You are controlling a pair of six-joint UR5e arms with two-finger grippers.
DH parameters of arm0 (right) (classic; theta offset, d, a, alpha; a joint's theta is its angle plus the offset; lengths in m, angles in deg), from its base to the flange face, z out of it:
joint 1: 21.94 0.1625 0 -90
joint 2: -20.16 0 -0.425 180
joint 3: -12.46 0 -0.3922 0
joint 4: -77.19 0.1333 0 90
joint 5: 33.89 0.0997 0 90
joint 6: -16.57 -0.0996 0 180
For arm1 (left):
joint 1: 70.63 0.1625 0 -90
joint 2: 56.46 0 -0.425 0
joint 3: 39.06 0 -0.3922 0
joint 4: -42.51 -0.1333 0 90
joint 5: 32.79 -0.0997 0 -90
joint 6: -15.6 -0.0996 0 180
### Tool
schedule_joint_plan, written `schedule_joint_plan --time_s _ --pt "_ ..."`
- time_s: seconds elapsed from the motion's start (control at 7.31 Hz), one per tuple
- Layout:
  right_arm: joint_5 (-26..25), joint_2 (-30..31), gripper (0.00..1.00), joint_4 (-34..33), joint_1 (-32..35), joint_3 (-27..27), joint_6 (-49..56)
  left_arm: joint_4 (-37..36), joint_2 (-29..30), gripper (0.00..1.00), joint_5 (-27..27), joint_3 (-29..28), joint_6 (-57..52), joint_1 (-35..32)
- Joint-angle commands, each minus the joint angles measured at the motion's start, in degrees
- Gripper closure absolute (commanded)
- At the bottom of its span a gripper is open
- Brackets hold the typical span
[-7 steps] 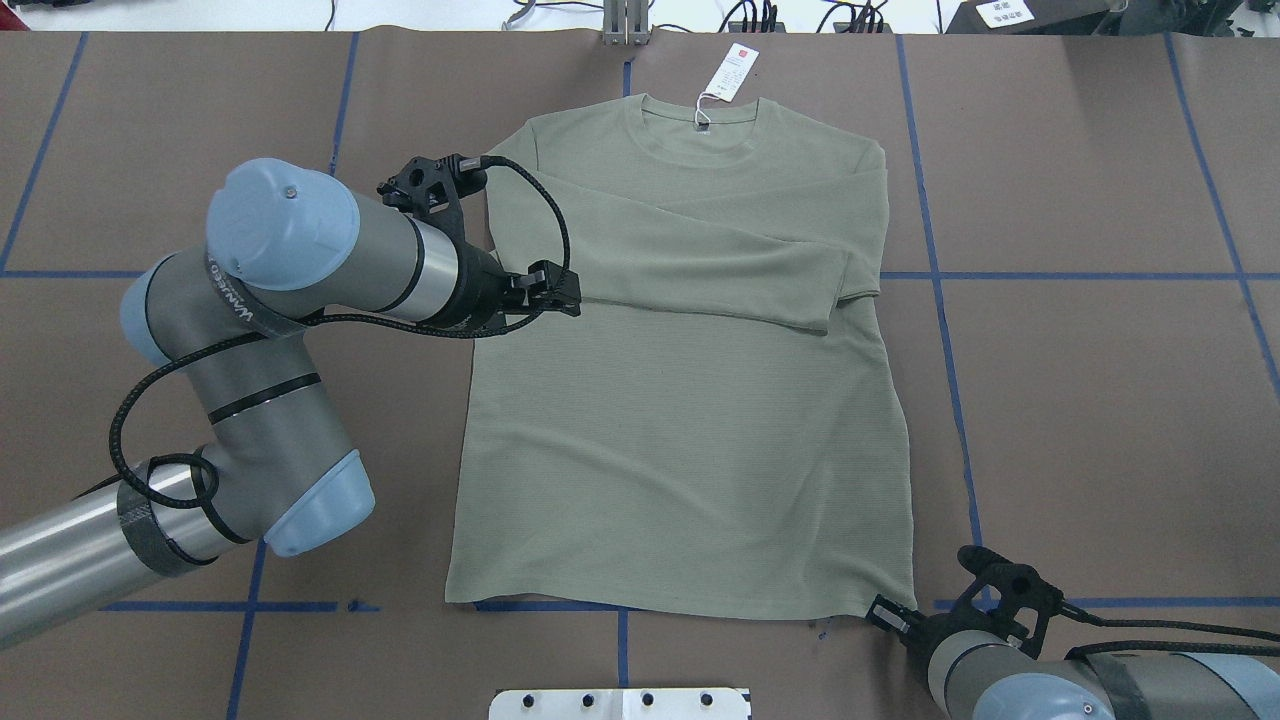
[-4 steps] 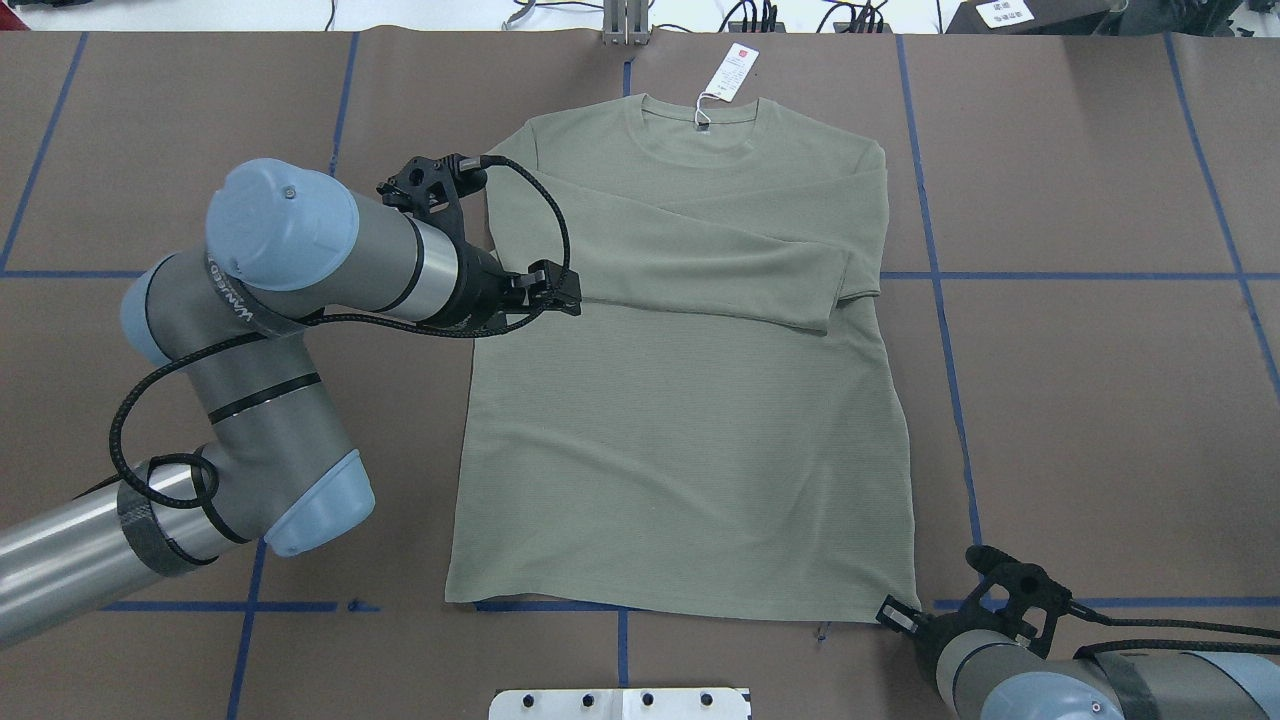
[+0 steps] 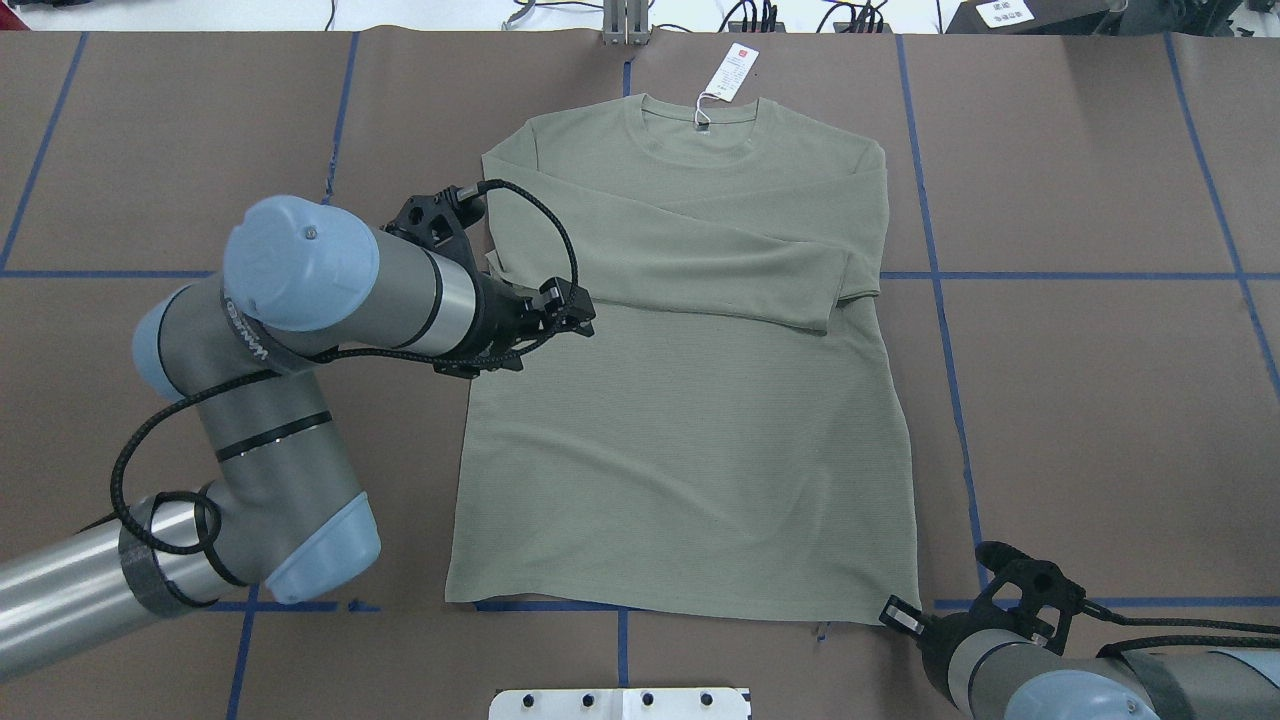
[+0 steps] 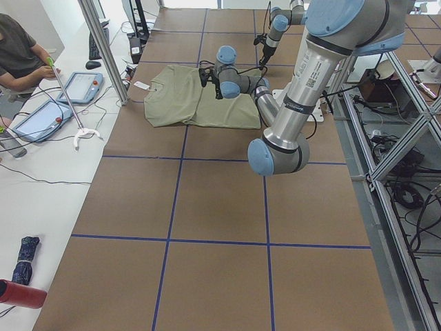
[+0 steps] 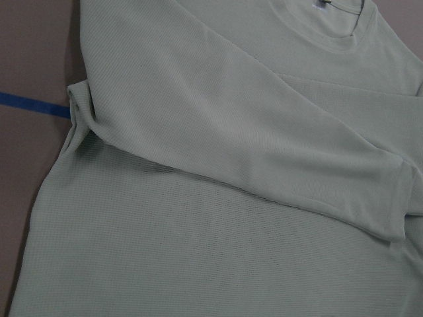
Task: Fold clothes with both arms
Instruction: 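Move the left gripper down to the hem corner nearest it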
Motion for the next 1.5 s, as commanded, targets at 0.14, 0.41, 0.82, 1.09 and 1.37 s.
schedule_joint_plan --time_s 0.14,0.41,0.82,1.09,1.37 --pt "0.77 1.02 1.0 0.0 0.0 1.42 0.21 -15.09 -6.72 0.11 -10.73 11.83 7.22 11.43" --pt "0.77 0.93 1.0 0.0 -0.08 1.34 0.3 -15.19 -11.93 0.11 -15.41 11.85 10.57 16.8" --pt "0.68 0.84 1.0 0.09 -0.08 1.34 0.3 -15.89 -13.79 0.13 -15.42 10.89 12.7 19.89" --pt "0.68 0.84 1.0 0.0 -0.17 1.34 0.3 -15.89 -13.88 0.23 -15.33 9.75 12.7 20.78" --pt "0.68 0.84 1.0 0.0 -0.17 1.34 0.3 -15.89 -14.05 0.41 -14.98 10.27 12.7 20.78"
